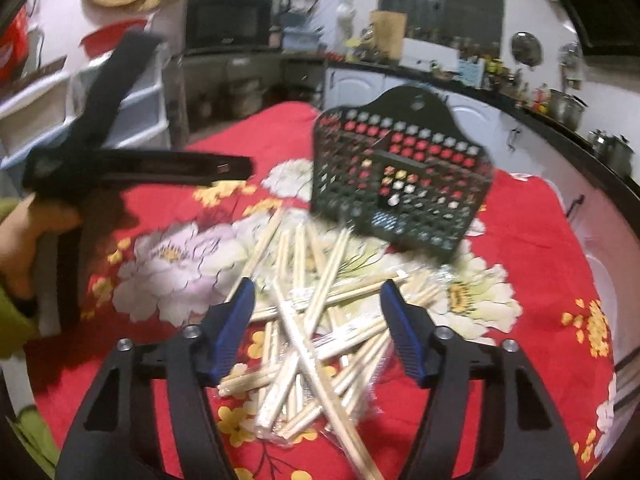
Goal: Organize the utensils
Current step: 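Lower the left tool onto a wrapped chopstick and close it while the right tool grasps another, then lift the held chopstick with the left tool while the right tool lifts its chopstick above the caddy, then lower the chopstick into the caddy and open the right tool while the left tool releases its own, then reach the left tool down to the pile and close it while the right tool grasps a chopstick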
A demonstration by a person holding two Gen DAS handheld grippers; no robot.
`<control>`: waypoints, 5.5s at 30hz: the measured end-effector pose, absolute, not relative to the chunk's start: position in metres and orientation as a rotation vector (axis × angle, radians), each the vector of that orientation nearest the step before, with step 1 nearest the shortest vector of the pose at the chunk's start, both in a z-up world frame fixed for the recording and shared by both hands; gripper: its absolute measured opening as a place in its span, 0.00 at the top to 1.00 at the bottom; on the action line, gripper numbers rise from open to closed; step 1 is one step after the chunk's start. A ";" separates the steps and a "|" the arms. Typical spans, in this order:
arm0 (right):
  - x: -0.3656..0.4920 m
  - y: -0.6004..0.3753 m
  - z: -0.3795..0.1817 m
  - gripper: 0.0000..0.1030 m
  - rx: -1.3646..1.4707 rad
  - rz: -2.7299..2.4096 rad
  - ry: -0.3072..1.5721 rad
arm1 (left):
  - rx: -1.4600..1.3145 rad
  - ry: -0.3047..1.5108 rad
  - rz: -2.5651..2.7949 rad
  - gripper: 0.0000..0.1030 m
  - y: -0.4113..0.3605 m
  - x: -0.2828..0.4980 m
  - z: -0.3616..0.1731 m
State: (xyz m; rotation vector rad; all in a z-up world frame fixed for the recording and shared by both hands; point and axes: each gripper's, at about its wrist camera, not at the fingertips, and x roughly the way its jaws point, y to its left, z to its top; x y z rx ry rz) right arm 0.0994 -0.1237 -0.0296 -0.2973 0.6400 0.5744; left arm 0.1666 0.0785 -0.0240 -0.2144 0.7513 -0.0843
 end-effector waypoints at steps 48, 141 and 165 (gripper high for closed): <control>0.153 -0.190 0.046 0.89 -0.073 0.639 0.597 | -0.335 0.613 -0.376 0.97 0.096 0.178 0.066; 0.203 -0.246 0.080 0.30 0.097 0.251 0.322 | -0.081 0.332 -0.269 0.11 -0.006 0.210 0.098; 0.172 -0.259 0.056 0.21 0.059 0.293 0.442 | -0.147 0.416 -0.233 0.10 0.024 0.163 0.073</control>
